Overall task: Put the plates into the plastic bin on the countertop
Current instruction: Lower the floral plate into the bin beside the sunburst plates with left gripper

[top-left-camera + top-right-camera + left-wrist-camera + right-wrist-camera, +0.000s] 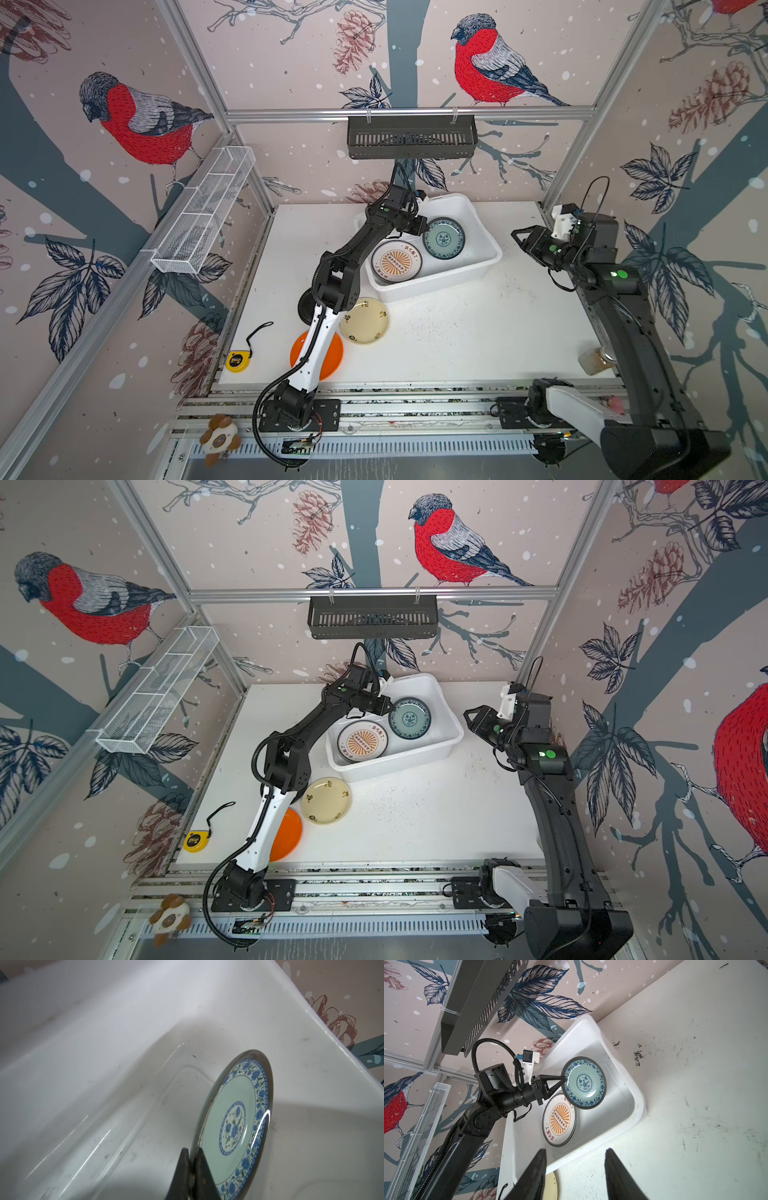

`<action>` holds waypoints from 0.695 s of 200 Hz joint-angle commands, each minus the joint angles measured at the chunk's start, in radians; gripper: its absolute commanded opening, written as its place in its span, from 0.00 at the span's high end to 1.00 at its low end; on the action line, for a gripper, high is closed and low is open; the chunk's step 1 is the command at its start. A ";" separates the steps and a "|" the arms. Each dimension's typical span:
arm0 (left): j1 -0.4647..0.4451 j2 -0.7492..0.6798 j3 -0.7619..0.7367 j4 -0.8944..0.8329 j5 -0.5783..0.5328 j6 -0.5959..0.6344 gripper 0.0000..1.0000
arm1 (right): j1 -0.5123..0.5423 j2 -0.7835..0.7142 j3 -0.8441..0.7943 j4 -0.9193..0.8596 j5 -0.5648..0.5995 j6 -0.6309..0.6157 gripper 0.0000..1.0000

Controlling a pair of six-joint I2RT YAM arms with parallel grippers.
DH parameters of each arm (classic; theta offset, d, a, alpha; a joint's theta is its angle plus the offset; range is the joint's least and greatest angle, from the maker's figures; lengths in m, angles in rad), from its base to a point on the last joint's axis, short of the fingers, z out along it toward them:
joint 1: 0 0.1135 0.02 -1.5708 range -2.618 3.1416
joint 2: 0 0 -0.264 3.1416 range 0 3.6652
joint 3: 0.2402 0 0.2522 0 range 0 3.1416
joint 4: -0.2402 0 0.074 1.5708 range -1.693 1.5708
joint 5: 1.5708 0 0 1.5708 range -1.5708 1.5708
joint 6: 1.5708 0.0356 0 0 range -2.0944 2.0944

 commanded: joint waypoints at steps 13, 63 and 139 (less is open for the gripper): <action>-0.008 0.024 0.006 0.052 0.027 -0.022 1.00 | -0.003 -0.003 -0.002 0.003 0.000 0.001 0.53; -0.020 0.048 0.007 0.049 0.028 -0.012 1.00 | -0.001 0.004 -0.020 0.005 -0.015 0.004 0.53; -0.030 0.071 0.015 0.062 0.022 -0.017 1.00 | -0.001 0.004 -0.036 0.004 -0.018 0.003 0.53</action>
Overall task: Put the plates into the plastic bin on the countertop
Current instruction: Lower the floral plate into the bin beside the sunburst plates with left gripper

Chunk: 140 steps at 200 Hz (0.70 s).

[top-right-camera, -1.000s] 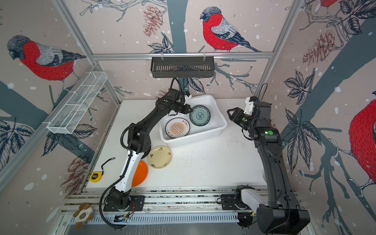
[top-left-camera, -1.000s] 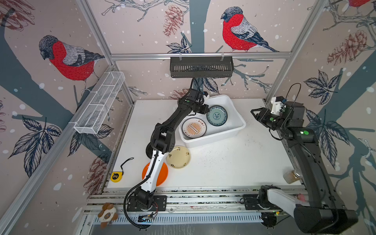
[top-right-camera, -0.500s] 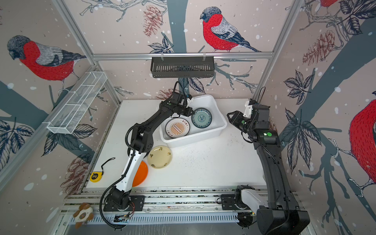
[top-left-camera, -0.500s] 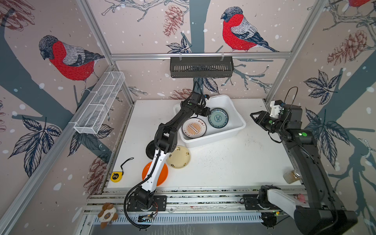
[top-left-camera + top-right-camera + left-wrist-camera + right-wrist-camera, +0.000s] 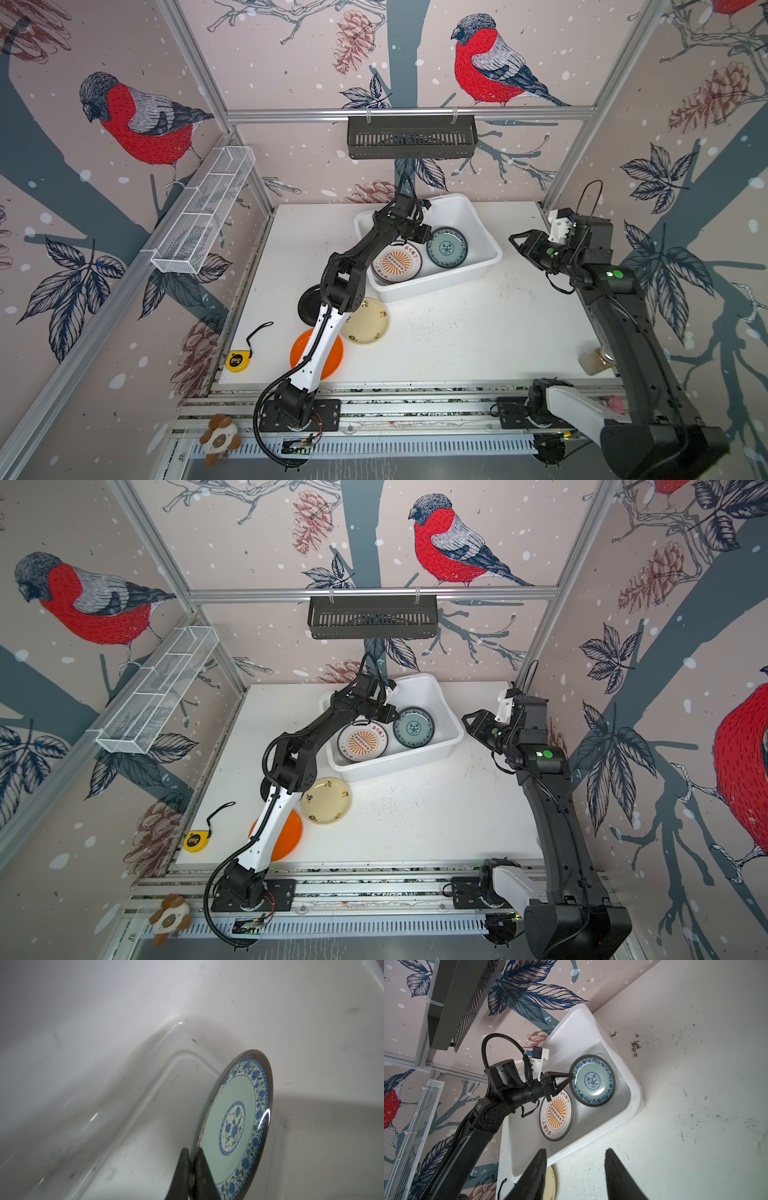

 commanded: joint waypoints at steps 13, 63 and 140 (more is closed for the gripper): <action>-0.005 0.007 0.013 0.044 0.023 -0.016 1.00 | -0.001 0.001 -0.009 0.015 -0.014 0.005 0.53; -0.009 0.022 0.022 0.043 0.029 -0.010 1.00 | -0.001 -0.011 -0.021 0.012 -0.012 0.009 0.53; -0.015 0.042 0.033 0.044 0.028 -0.008 0.98 | -0.001 -0.017 -0.037 0.013 -0.015 0.009 0.53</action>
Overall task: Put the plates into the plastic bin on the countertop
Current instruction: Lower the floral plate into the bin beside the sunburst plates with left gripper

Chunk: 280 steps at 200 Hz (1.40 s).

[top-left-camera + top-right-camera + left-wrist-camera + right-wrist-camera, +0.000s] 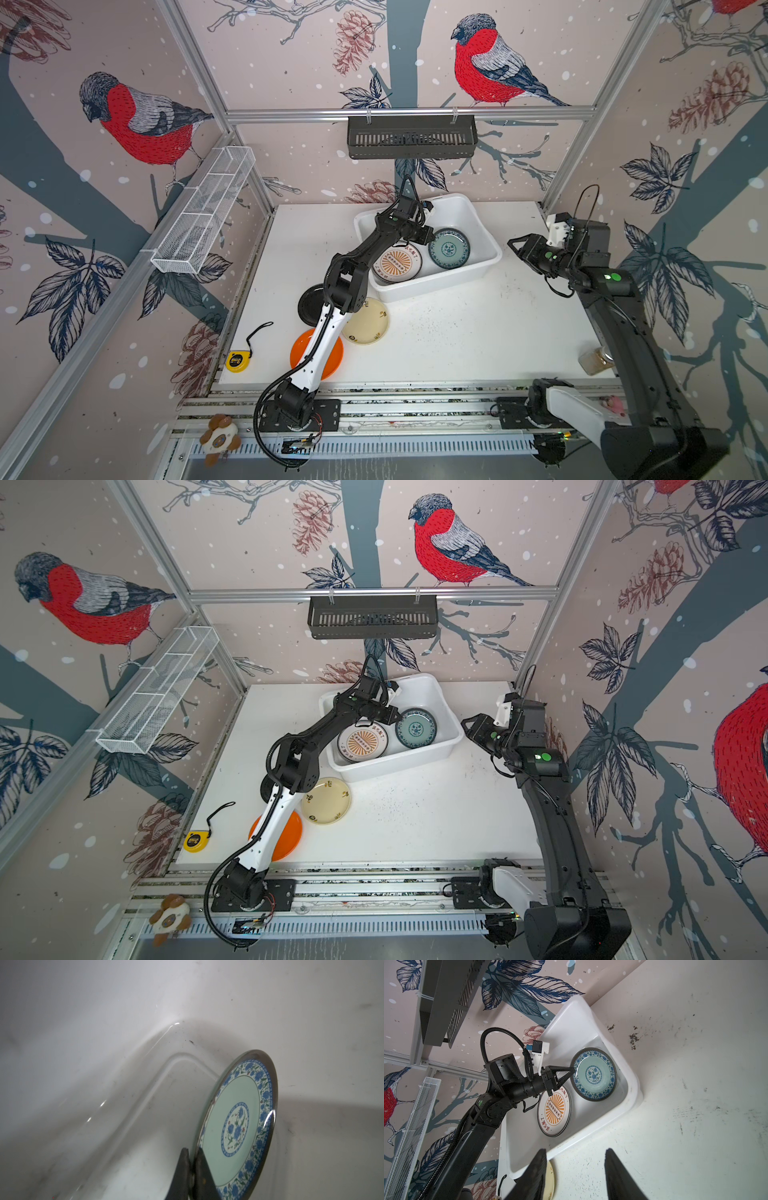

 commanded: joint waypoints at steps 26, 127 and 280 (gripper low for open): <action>-0.005 0.008 0.009 0.014 0.026 -0.006 0.97 | -0.002 0.001 -0.005 0.019 -0.009 0.006 0.53; -0.008 0.010 0.012 0.024 0.027 -0.008 0.96 | -0.001 0.004 -0.019 0.024 -0.010 0.004 0.53; -0.011 0.022 0.018 0.025 0.044 0.005 0.88 | -0.001 0.004 -0.039 0.039 -0.009 0.006 0.53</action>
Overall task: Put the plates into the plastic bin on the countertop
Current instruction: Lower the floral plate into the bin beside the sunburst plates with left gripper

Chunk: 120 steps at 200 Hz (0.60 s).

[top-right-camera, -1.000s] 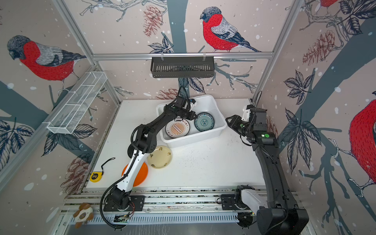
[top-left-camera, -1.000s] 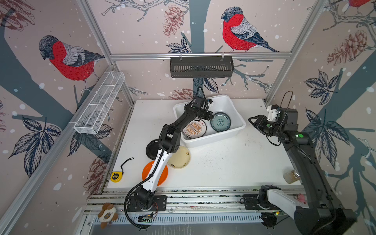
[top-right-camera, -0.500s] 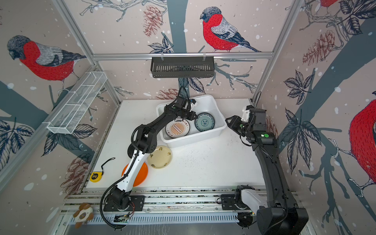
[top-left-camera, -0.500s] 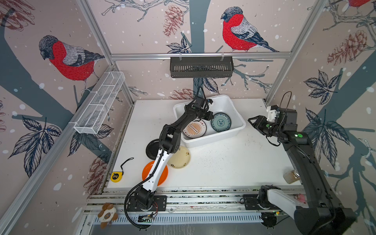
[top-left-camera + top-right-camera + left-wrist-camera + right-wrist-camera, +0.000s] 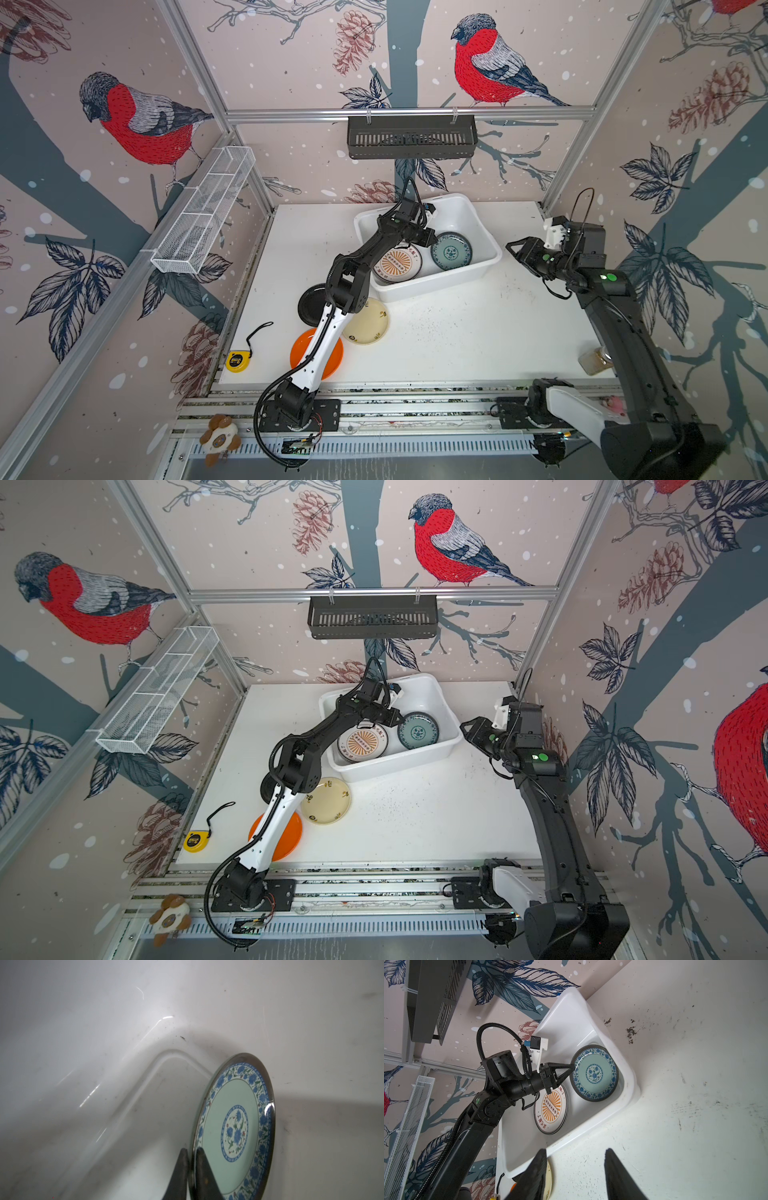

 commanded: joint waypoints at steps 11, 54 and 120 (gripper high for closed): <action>-0.003 0.003 0.010 0.019 0.013 0.011 0.87 | -0.001 -0.001 -0.004 0.026 -0.006 0.006 0.53; -0.002 0.008 0.009 0.018 0.014 0.011 0.87 | -0.001 -0.002 -0.011 0.029 -0.004 0.007 0.53; -0.004 0.015 0.009 0.011 0.014 0.016 0.83 | -0.001 -0.008 -0.018 0.034 -0.005 0.012 0.53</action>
